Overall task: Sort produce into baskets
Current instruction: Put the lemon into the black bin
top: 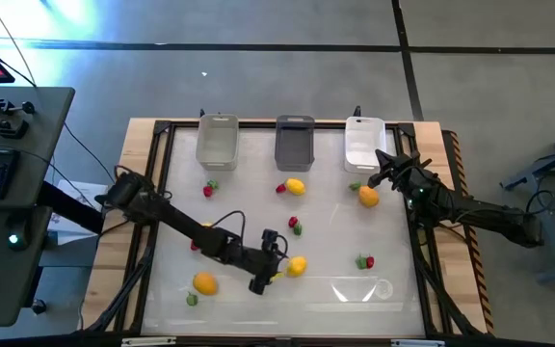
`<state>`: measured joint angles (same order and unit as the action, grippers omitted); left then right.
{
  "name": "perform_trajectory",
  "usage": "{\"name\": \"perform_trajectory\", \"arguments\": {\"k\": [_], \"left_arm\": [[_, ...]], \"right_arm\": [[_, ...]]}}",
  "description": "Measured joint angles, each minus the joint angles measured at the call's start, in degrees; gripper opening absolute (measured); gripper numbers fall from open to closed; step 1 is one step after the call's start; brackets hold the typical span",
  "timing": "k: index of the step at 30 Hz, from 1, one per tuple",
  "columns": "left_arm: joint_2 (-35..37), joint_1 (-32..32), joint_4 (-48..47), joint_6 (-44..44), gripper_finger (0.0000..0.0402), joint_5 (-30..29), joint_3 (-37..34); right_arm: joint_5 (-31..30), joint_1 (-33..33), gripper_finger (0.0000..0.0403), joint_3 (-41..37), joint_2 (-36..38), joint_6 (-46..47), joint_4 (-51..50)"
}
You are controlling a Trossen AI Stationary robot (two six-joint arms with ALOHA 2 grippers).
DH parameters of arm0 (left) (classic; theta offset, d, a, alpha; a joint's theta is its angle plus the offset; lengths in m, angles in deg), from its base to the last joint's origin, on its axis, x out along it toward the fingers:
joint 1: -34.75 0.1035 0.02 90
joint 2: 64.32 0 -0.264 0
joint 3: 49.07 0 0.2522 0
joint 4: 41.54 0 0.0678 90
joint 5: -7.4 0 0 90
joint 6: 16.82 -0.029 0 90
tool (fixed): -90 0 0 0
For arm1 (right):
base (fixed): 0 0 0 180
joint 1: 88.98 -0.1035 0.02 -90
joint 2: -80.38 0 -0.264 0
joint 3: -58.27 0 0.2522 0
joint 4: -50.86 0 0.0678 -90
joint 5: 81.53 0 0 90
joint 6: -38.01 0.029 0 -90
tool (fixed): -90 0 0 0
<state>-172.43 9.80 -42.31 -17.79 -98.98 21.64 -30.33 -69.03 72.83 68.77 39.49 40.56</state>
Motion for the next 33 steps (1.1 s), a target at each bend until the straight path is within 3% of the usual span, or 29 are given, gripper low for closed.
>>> {"name": "perform_trajectory", "arguments": {"k": [4, 12, 17, 25, 33], "left_arm": [[1.96, -1.36, 0.88, 11.84, 0.0216, 0.35, 0.00], [-0.12, -3.13, 1.27, 24.45, 0.0272, -6.67, 1.68], [-4.38, -4.96, 1.48, 25.95, 0.0299, -9.23, 5.92], [-8.31, -5.81, 1.37, 26.46, 0.0303, -20.33, 9.22], [-8.40, -3.69, -2.40, 32.66, 0.0303, -18.10, 9.20]], "right_arm": [[0.00, 0.01, 0.0000, -0.01, 0.01, 0.00, 0.00], [0.02, 0.01, 0.0000, -0.01, 0.00, 0.00, -0.01], [0.00, 0.01, 0.0000, -0.02, -0.02, 0.01, -0.02], [0.00, 0.01, 0.0000, 0.00, -0.02, 0.00, -0.01], [0.00, 0.00, 0.0000, 0.00, -0.02, 0.01, -0.01]]}}
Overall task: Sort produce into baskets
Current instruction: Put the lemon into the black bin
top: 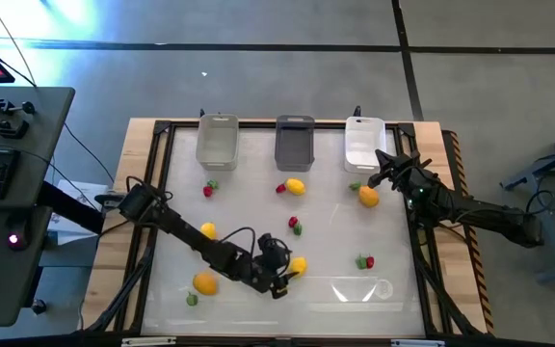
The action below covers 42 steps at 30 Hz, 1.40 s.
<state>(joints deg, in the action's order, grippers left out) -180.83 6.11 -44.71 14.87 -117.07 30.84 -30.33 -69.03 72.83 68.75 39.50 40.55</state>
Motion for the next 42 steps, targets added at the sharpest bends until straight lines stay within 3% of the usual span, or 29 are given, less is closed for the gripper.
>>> {"name": "perform_trajectory", "arguments": {"k": [12, 20, 31, 42], "left_arm": [[-0.04, 0.13, -0.05, 2.20, 0.0303, 1.81, 0.00], [-4.97, 0.63, 4.85, 1.58, 0.0303, 3.76, 0.45], [-5.57, 0.80, 4.38, -3.60, 0.0298, 1.96, 2.29], [-5.57, 1.27, 0.43, -11.27, 0.0259, 2.62, 2.29]], "right_arm": [[0.00, 0.00, 0.0000, -0.01, 0.00, -0.02, 0.01], [0.00, 0.01, 0.0000, -0.01, 0.00, -0.01, 0.01], [0.00, -0.01, 0.0000, -0.02, -0.02, 0.00, -0.01], [0.00, 0.00, 0.0000, 0.00, -0.02, 0.00, -0.01]]}}
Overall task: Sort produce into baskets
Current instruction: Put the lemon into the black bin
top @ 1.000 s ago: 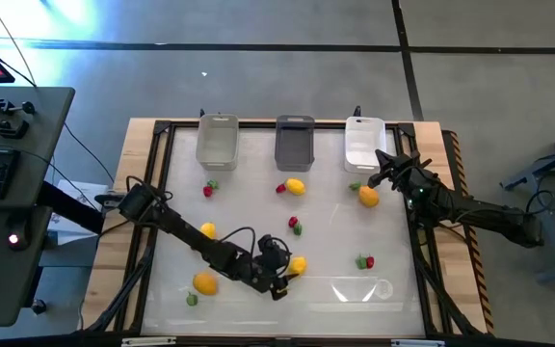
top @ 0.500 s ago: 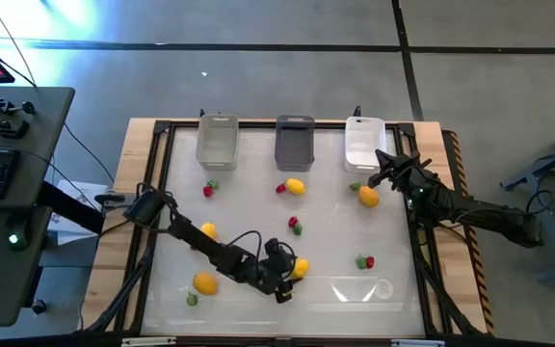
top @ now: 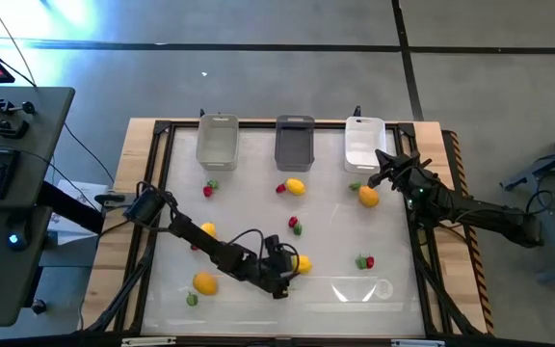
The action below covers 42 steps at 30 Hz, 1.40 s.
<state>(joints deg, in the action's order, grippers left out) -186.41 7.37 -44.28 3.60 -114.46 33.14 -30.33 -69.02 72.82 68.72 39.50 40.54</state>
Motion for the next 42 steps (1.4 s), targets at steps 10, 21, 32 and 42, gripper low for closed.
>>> {"name": "perform_trajectory", "arguments": {"k": [10, 21, 32, 42], "left_arm": [[1.71, 2.27, -1.90, -6.02, 0.0161, 3.19, 0.02], [11.31, 7.32, -13.07, -9.02, 0.0133, 2.57, 0.02], [24.27, 26.02, -23.96, -13.68, 0.0132, 2.51, 0.02], [21.63, 47.79, -24.15, -21.45, 0.0131, 16.59, 3.64]], "right_arm": [[0.00, -0.02, 0.0000, 0.00, 0.00, -0.02, 0.00], [0.00, 0.00, 0.0000, 0.00, 0.02, 0.00, 0.02], [0.00, 0.00, 0.0000, -0.02, 0.02, 0.00, 0.07], [0.00, 0.00, 0.0000, 0.00, 0.02, 0.00, 0.02]]}}
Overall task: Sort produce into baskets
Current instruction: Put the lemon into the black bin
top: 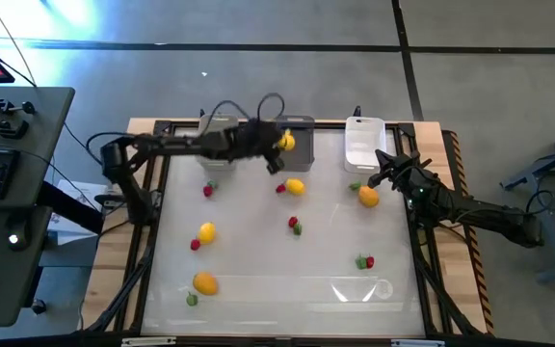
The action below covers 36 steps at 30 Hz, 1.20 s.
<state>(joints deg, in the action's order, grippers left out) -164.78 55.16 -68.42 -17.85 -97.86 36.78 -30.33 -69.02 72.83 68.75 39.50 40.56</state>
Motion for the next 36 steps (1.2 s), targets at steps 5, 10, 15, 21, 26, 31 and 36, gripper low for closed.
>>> {"name": "perform_trajectory", "arguments": {"k": [5, 10, 15, 21, 26, 31, 36], "left_arm": [[-6.71, 6.47, -4.50, -1.80, 0.0131, 9.86, 8.50], [-13.74, 9.32, -10.84, -3.84, 0.0131, 11.76, 17.75], [-19.77, 10.79, -16.51, -4.19, 0.0131, 13.61, 24.58], [-22.92, 11.74, -17.17, -4.63, 0.0131, 14.74, 26.44], [-23.28, 12.67, -17.23, -4.62, 0.0131, 14.77, 26.44], [-23.25, 13.50, -16.99, -4.64, 0.0131, 16.12, 26.37], [-23.24, 13.98, -17.40, -4.55, 0.0132, 17.55, 26.31]], "right_arm": [[0.00, -0.02, 0.0000, -0.02, -0.11, 0.00, -0.02], [0.00, 0.00, 0.0000, -0.01, -0.25, -0.01, -0.01], [0.00, -0.02, 0.0000, 0.00, -0.37, 0.00, -0.02], [0.00, -0.01, 0.0000, 0.00, -0.35, -0.01, -0.01], [0.00, 0.00, 0.0000, -0.02, -0.35, -0.02, -0.02], [0.00, 0.00, 0.0000, -0.01, -0.35, -0.02, -0.02], [0.00, 0.00, 0.0000, -0.02, -0.35, -0.02, -0.02]]}}
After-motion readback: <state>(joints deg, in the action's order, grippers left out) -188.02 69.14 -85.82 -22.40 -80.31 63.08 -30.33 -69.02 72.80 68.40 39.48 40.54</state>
